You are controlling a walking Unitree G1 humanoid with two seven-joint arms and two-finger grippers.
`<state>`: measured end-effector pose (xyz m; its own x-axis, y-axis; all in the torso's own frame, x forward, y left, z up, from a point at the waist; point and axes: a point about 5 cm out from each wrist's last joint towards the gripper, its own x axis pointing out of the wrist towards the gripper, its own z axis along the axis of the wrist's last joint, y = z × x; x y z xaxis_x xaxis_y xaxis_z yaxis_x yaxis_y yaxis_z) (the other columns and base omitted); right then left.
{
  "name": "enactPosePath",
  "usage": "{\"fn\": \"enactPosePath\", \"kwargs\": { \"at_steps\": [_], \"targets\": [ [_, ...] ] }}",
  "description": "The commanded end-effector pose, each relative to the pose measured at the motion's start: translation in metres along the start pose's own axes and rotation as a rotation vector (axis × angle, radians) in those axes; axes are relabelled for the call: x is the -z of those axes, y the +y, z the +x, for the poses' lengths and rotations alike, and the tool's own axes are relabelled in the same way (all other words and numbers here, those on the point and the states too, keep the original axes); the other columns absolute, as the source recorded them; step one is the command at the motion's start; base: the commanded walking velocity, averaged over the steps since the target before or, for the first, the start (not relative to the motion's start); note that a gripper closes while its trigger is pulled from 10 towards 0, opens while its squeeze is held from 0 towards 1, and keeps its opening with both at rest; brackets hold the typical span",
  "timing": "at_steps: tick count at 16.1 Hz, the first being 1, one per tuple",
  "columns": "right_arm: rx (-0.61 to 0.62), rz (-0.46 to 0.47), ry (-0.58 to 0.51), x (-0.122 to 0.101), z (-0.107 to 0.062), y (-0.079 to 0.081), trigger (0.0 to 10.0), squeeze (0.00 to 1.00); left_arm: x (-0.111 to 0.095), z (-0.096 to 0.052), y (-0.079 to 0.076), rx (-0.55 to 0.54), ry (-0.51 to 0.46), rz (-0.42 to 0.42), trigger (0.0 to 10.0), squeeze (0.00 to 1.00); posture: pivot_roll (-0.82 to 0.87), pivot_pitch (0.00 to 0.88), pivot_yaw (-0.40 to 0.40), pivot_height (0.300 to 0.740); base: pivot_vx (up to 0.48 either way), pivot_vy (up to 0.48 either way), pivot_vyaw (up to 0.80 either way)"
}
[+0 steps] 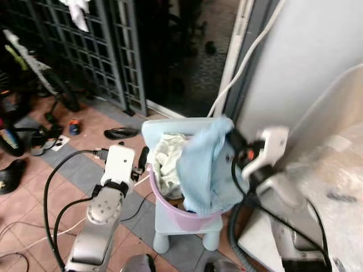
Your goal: Clothes washing
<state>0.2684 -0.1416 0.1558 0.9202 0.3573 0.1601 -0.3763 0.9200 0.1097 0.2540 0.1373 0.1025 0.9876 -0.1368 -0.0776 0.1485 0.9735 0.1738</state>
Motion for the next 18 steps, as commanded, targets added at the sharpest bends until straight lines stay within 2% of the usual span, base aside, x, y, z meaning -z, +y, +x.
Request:
{"fn": "enactPosePath", "kwargs": {
  "at_steps": [1, 2, 4, 6, 10, 18],
  "targets": [
    [0.063, -0.044, -0.010, -0.003, -0.003, -0.007, 0.0, 0.00, 0.005, 0.000, 0.000, -0.028, 0.009, 0.004, 10.0, 0.00, -0.05, 0.000, 0.050, 0.740, 0.000, 0.000, 0.00],
    [0.072, -0.063, 0.012, 0.000, -0.004, -0.007, 10.0, 0.00, 0.008, 0.000, -0.003, -0.027, 0.023, -0.006, 10.0, 0.00, -0.05, 0.000, 0.055, 0.740, 0.000, 0.000, 0.00],
    [0.082, -0.073, 0.065, 0.009, -0.007, -0.005, 10.0, 0.00, 0.014, -0.001, -0.009, 0.020, 0.056, -0.010, 10.0, 0.00, -0.06, 0.000, 0.061, 0.740, 0.000, 0.000, 0.00],
    [0.112, -0.083, 0.083, 0.010, -0.009, -0.003, 10.0, 0.00, 0.011, 0.002, -0.007, -0.010, 0.041, -0.007, 10.0, 0.00, -0.05, 0.000, 0.062, 0.740, 0.000, 0.000, -0.25],
    [0.123, -0.088, 0.079, 0.010, -0.008, 0.001, 10.0, 0.00, 0.011, 0.003, -0.010, 0.001, 0.025, -0.001, 10.0, 0.00, -0.06, 0.000, 0.065, 0.740, 0.000, 0.000, -0.77],
    [0.148, -0.102, 0.085, 0.010, -0.008, -0.002, 10.0, 0.00, 0.009, 0.004, -0.010, 0.012, 0.015, -0.002, 10.0, 0.00, -0.07, 0.000, 0.069, 0.740, 0.000, 0.000, -0.80]
  ]
}}
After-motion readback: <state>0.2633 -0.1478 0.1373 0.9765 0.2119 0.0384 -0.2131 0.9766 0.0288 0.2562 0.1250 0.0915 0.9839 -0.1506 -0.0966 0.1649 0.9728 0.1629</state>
